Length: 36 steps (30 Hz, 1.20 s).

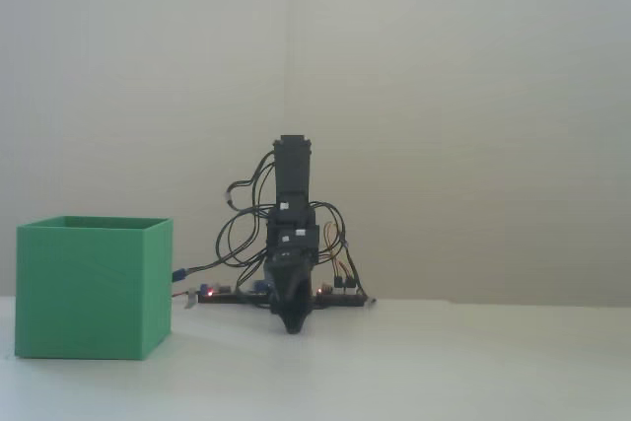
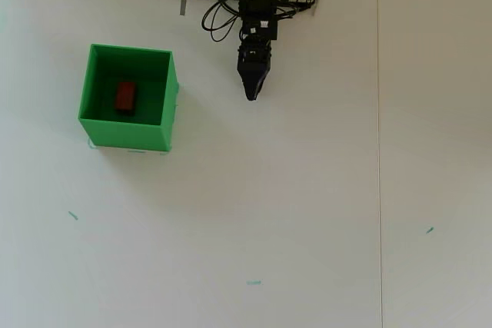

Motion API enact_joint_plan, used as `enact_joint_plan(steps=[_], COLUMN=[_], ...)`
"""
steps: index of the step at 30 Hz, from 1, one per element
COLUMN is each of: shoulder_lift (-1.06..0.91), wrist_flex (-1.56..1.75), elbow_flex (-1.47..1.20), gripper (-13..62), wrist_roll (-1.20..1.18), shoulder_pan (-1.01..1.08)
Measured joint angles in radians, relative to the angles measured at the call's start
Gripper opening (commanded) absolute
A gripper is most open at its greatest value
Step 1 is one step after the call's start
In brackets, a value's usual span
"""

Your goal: Grasp a red block and put it in the green bin.

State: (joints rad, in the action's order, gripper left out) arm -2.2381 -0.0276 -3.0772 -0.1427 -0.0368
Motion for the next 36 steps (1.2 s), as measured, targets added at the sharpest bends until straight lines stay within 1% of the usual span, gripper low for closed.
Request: enact_joint_plan(steps=[28, 36], shoulder_lift=[0.0, 0.0], wrist_flex=[0.0, 0.0], elbow_flex=[0.0, 0.0], gripper=[34.3, 33.8], wrist_roll=[0.0, 0.112], shoulder_pan=[0.0, -0.026])
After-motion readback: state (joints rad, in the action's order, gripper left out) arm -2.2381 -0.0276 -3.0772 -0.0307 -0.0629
